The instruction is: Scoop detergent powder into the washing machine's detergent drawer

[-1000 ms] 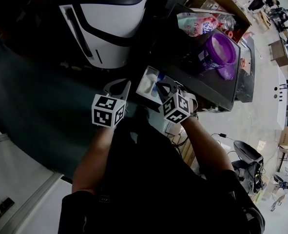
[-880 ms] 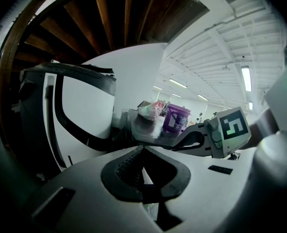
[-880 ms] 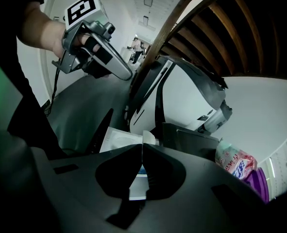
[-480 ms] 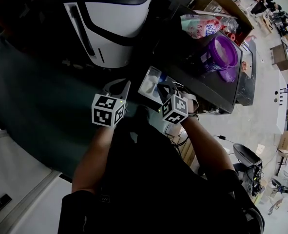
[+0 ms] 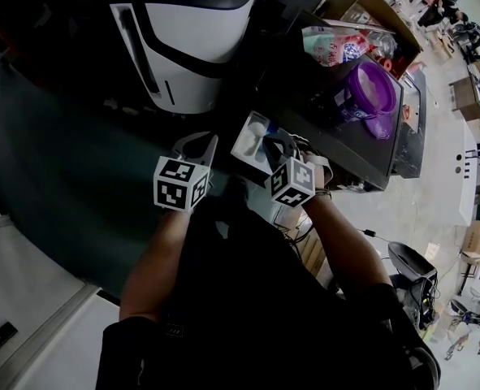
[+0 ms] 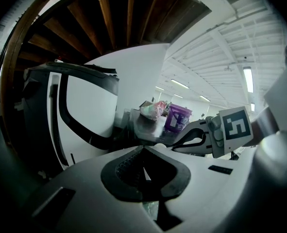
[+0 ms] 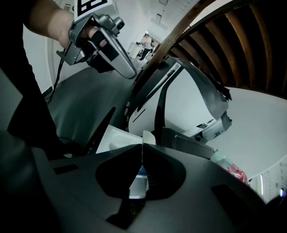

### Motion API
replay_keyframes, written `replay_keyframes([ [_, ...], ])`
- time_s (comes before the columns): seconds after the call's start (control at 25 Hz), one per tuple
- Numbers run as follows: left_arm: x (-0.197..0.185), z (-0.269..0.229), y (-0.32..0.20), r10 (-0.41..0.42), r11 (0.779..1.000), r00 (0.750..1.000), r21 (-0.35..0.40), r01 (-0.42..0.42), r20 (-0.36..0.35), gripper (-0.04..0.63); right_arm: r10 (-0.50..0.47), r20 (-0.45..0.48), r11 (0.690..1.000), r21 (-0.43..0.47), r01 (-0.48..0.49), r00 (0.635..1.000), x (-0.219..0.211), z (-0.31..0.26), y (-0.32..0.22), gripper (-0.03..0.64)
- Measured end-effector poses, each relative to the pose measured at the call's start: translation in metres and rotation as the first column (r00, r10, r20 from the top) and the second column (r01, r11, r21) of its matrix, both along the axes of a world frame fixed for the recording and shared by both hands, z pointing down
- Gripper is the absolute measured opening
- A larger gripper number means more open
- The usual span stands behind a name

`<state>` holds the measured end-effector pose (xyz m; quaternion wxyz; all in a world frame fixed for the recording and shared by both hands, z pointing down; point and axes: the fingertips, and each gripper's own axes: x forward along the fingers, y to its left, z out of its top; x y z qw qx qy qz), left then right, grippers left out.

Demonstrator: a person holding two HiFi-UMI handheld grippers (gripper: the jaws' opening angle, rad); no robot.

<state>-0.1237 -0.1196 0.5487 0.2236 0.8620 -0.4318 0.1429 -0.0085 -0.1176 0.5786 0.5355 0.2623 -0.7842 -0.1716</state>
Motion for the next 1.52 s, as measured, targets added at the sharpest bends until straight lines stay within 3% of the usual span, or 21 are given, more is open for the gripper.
replay_keyframes([
  [0.16,-0.003,-0.003,0.000,-0.008,1.000,1.000,0.011,0.008,-0.001,0.008,0.004,0.000,1.000,0.022,-0.004,1.000,0.000,-0.006,-0.001,0.021],
  [0.84,-0.004,0.003,0.008,0.004,1.000,0.999,-0.010,-0.004,0.036,0.008,0.056,-0.023,0.997,-0.056,-0.058,0.998,0.011,0.036,0.006,0.021],
  [1.52,0.001,-0.015,0.006,0.041,0.999,0.998,0.006,-0.041,0.049,0.008,0.139,0.117,0.990,-0.054,-0.133,0.983,0.011,-0.001,-0.001,0.021],
])
